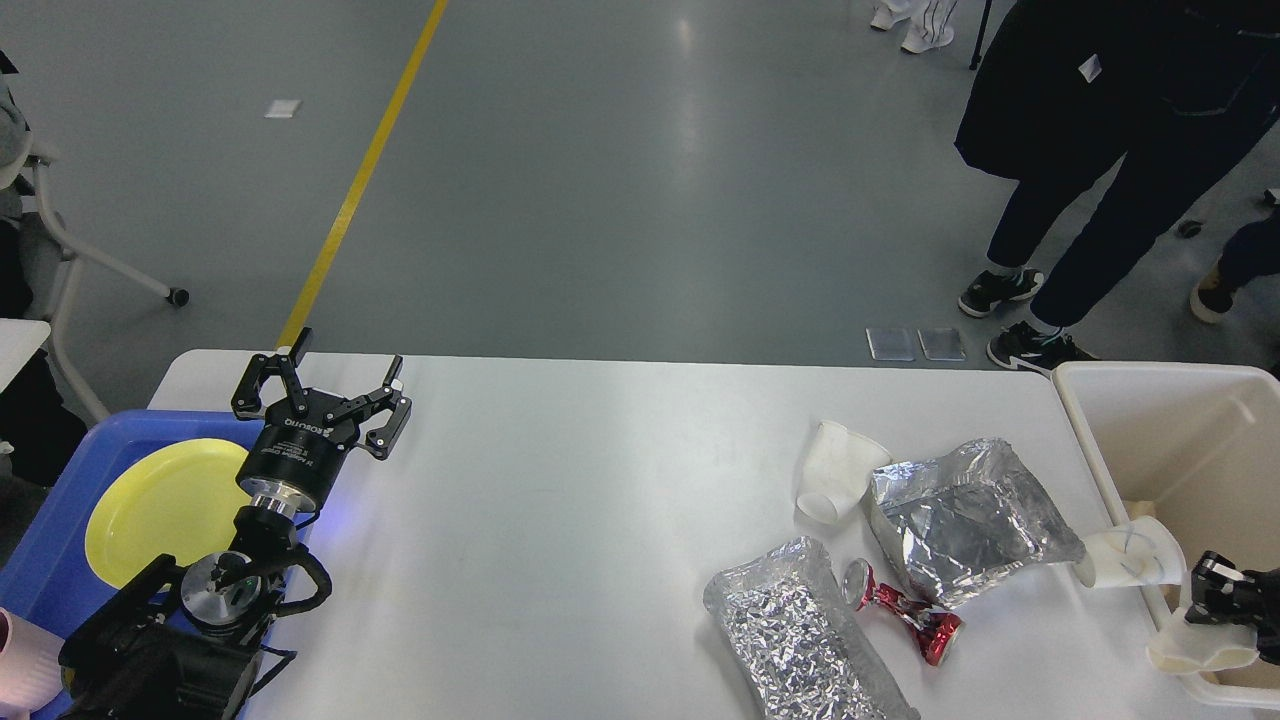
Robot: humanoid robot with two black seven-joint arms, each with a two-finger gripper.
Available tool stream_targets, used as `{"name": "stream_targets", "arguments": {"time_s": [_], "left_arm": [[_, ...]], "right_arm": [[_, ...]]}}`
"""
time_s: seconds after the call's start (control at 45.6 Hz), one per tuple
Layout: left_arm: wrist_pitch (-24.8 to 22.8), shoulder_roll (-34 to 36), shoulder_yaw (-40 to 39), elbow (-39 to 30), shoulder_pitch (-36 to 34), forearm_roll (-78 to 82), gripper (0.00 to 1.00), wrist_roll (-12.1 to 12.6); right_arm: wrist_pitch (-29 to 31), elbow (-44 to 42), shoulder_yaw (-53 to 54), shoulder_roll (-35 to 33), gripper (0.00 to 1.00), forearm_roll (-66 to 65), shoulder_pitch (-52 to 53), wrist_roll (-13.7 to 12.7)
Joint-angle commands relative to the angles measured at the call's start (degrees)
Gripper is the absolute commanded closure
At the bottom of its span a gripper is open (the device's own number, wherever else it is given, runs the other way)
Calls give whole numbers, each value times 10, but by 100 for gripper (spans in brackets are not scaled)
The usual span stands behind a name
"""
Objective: Tidy desktop
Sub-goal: 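Lift the right gripper up over the foil and bin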
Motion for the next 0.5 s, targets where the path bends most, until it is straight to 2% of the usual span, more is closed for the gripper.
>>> {"name": "stream_targets", "arguments": {"time_s": [0.0, 0.11, 0.175, 0.482], "left_arm": [[0, 0, -1, 0, 0, 0, 4, 0], [0, 0, -1, 1, -1, 0, 4, 0], [0, 0, 0, 1, 0, 0, 4, 0], [0, 0, -1, 1, 0, 0, 4, 0]], "right_arm": [[83, 16, -1, -19, 100, -49, 106, 0], [162, 33, 0, -12, 100, -64, 208, -1], [189, 52, 2, 5, 100, -64, 269, -6], [187, 226, 1, 182, 100, -61, 468, -18]]}}
